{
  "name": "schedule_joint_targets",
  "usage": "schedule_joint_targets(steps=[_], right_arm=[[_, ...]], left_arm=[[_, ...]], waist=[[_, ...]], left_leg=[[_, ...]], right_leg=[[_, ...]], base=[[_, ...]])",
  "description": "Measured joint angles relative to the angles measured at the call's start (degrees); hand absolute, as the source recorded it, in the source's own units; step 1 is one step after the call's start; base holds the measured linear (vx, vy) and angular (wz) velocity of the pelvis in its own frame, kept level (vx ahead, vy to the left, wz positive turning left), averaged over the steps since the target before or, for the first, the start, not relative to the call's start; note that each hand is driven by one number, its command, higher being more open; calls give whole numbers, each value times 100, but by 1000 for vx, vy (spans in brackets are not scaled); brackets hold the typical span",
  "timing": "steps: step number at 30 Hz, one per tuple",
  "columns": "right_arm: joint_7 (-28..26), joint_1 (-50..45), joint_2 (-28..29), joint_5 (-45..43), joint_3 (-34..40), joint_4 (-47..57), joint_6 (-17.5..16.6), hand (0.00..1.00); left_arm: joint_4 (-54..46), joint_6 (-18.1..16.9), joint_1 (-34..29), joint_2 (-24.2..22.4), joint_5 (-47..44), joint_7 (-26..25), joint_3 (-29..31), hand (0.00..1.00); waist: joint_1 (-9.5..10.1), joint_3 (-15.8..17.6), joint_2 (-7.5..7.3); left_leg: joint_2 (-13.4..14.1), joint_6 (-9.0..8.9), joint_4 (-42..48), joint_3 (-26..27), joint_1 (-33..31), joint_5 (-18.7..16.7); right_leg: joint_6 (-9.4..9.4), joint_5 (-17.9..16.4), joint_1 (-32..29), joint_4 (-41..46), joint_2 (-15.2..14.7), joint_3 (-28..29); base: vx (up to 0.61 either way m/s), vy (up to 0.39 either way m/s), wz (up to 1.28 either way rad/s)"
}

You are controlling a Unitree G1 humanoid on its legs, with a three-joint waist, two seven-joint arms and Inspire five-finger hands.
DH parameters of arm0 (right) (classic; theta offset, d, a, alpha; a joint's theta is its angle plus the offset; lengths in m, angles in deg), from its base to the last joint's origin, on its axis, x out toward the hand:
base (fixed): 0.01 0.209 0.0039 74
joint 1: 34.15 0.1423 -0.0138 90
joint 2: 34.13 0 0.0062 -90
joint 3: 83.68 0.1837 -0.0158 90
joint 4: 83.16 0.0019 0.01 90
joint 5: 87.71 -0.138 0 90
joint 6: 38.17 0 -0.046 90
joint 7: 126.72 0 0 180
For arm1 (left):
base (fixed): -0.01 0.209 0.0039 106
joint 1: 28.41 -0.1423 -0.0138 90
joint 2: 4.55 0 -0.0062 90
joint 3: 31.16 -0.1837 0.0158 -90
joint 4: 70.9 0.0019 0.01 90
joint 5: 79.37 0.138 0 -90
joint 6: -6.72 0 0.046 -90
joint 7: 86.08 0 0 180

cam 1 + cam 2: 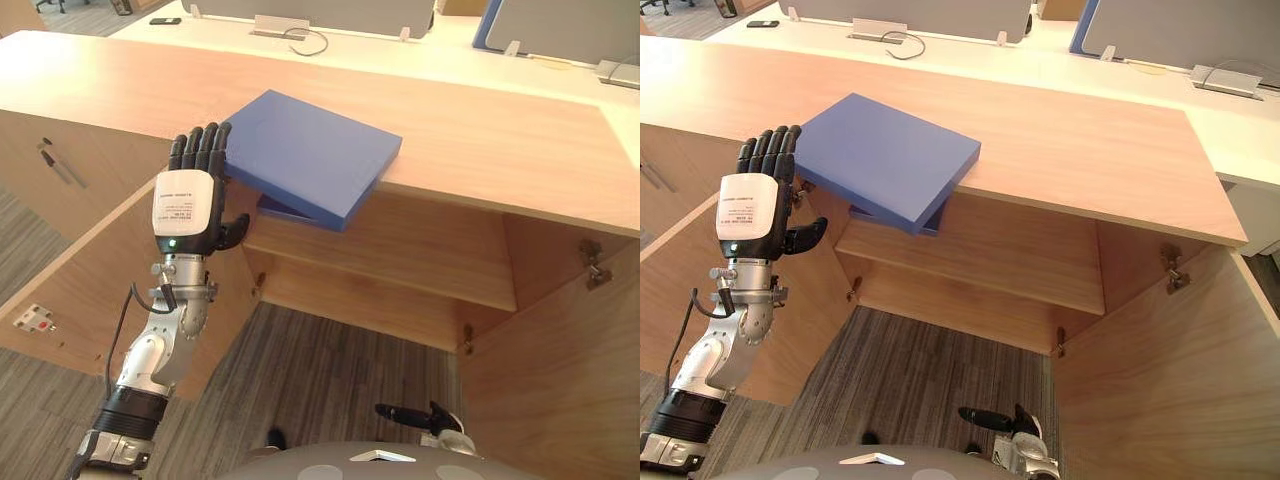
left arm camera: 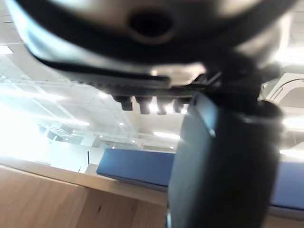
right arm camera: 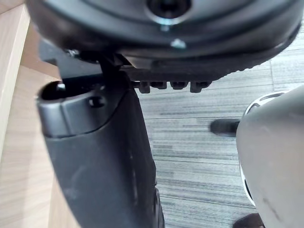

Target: Walk over to the cabinet, pick up the folder, carry it to the office cabinet, place the folder inside the office cabinet, then close the office cabinet door

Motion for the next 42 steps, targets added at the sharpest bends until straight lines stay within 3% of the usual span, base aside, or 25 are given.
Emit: schedule_joint_targets(steps=[13, 14, 20, 27, 34, 38, 42], right_arm=[[-1, -68, -7, -2, -112, 132, 7, 100], [-1, -66, -7, -2, -110, 142, 7, 100], [-1, -74, -4, -6, -98, 208, 8, 100], [3, -124, -7, -10, 75, 223, 34, 100], [6, -127, 4, -11, 316, 224, 90, 100], [18, -149, -2, -9, 450, 222, 100, 100], [48, -243, -17, -9, 469, 198, 106, 100]], left_arm=[[755, 70, 885, 77, -9, 106, -498, 100], [843, 71, 939, 79, -10, 126, -534, 0], [1339, 85, 1219, 196, -15, 267, -760, 0], [1596, 119, 1994, 318, -39, 170, -843, 0], [1515, 114, 2001, 308, -45, 217, -843, 0], [368, 135, 1223, 33, -53, 251, -851, 0], [-1137, -167, 293, -843, -637, 277, -1237, 0]], waist=[[-103, -10, -12], [-117, -10, -12], [-233, -11, -13], [-287, -15, -17], [-380, -19, -9], [-373, -19, -9], [-226, -23, -13]], left_leg=[[2, -15, -2, 94, 83, -47], [2, -19, -2, 115, 79, -56], [-3, -26, 18, 184, 80, -69], [-3, -26, 2, 266, 139, -69], [1, -15, -2, 321, 180, -81], [-3, -2, -2, 316, 178, -95], [-6, -1, 7, 254, 138, -101]], right_leg=[[-20, 30, 17, -22, -4, 100], [-11, 36, 1, -23, -3, 121], [-14, 43, -34, -23, -4, 204], [-69, 99, -31, -24, -10, 254], [-44, 118, -35, -26, -16, 292], [-34, 120, -34, -26, -19, 287], [-31, 121, -20, -20, -21, 283]], base=[[-14, 3, -4], [32, 0, -9], [36, -1, -7], [-25, -6, -7], [-56, -4, -5], [10, 0, 1], [39, -4, 7]])
